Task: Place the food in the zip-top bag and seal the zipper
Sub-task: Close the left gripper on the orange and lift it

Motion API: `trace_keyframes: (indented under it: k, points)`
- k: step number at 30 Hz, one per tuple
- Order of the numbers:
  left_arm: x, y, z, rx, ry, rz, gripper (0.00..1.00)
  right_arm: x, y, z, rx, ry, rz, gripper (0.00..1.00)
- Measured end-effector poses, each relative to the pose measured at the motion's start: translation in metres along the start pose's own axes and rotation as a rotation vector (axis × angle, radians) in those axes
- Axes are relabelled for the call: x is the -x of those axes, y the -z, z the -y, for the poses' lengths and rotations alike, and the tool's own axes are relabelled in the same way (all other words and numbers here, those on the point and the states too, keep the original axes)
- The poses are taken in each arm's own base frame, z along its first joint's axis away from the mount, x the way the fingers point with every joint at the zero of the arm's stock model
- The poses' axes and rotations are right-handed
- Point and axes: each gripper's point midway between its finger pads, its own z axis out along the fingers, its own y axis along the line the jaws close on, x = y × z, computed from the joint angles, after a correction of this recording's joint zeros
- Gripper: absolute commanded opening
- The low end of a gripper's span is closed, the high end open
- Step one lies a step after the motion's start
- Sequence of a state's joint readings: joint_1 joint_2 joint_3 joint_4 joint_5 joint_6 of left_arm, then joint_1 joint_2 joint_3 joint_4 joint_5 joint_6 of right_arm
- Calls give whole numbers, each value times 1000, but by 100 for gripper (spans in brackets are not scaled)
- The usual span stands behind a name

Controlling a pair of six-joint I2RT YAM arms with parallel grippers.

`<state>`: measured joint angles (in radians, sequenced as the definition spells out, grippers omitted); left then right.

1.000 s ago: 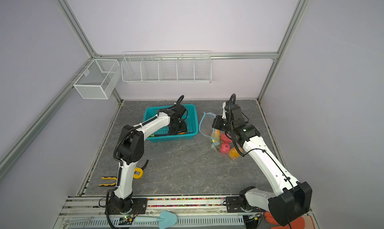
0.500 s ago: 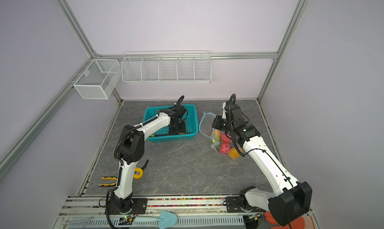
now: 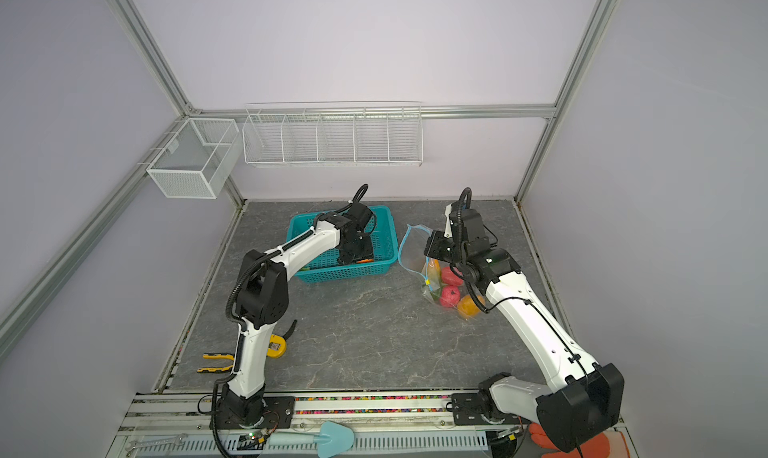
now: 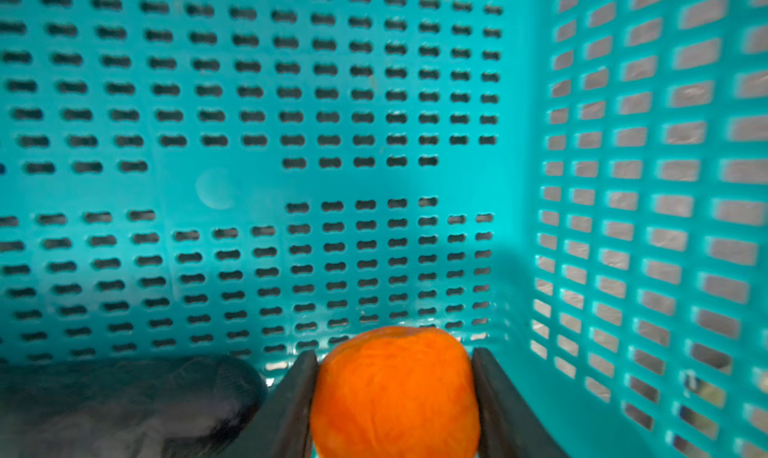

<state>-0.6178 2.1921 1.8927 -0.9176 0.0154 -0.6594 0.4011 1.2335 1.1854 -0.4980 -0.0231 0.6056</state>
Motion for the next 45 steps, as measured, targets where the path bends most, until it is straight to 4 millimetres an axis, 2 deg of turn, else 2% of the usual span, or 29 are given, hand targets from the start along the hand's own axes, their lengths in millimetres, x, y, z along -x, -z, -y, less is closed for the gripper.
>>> trace_keyframes:
  k: [7, 13, 23, 26, 38, 45]
  points:
    - [10, 6, 3, -12, 0, 23, 52, 0, 0, 0, -1, 0, 0, 7]
    - [12, 4, -6, 46, -15, 48, 52, 0, 0, 0, -1, 0, 0, 7]
    - [17, -20, -13, 134, -37, 68, 51, 0, 0, 1, -5, 0, 1, 7]
    - [19, -22, -13, 140, -37, 73, 50, 0, 1, 1, -5, 0, 4, 7]
    - [32, -13, -11, 118, -21, 106, 50, 0, 6, 0, -6, 2, 8, 7]
    - [45, 13, -7, 81, 1, 156, 49, 0, 6, 0, -10, 4, 10, 7]
